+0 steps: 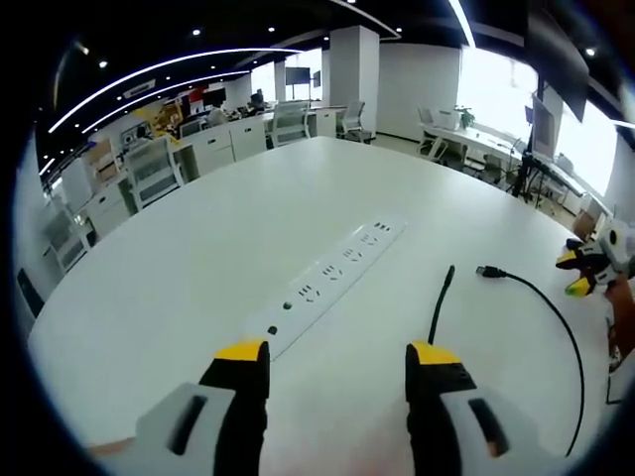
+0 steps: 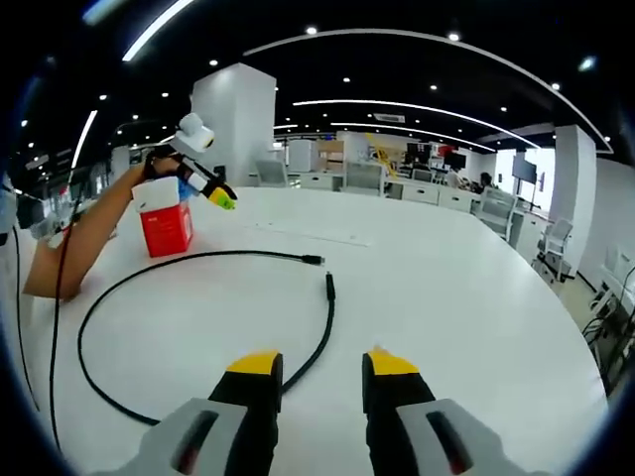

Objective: Find the data cable on the table. Grasp the USB connector end of the cable and insert it into the USB port on the table

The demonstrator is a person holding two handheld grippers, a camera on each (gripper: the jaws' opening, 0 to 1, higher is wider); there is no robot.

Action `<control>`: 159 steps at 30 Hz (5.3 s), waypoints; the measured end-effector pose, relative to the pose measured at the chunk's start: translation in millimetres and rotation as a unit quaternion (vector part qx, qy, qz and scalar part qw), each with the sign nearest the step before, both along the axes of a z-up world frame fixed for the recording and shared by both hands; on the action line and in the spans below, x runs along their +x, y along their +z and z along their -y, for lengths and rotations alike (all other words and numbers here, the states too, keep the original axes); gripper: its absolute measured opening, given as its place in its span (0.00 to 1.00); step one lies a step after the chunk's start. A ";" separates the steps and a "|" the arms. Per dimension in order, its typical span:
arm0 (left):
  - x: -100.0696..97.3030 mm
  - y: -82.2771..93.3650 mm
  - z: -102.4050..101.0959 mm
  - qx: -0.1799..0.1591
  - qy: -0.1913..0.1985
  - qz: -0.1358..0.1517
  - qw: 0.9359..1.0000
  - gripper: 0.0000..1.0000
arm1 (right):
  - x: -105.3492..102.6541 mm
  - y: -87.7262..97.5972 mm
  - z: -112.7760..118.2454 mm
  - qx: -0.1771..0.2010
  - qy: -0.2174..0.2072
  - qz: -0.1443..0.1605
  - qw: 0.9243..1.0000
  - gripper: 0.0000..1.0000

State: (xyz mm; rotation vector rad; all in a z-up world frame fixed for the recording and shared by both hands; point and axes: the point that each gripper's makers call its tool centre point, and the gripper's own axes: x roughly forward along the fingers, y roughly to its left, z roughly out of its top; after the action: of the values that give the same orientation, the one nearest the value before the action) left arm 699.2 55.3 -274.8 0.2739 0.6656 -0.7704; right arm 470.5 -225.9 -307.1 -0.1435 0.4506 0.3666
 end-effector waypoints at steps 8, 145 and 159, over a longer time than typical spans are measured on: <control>-0.3 0.2 0.9 0.000 0.000 0.000 1.000 0.55 | 18.6 1.7 -5.3 -0.007 0.012 0.001 1.000 0.34; -13.8 -1.1 3.7 -0.003 -0.006 -0.002 1.000 0.56 | 114.5 -20.4 -26.3 0.017 0.001 0.009 1.000 0.09; -14.0 -0.9 3.5 -0.002 -0.006 -0.003 1.000 0.56 | 127.3 -11.4 -20.6 -0.037 0.059 -0.033 0.997 0.09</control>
State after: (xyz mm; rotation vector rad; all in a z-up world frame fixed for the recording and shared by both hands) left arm 685.1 51.8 -275.7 0.2714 0.6683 -0.7848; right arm 597.8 -205.2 -318.5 -0.2303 0.5218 0.4715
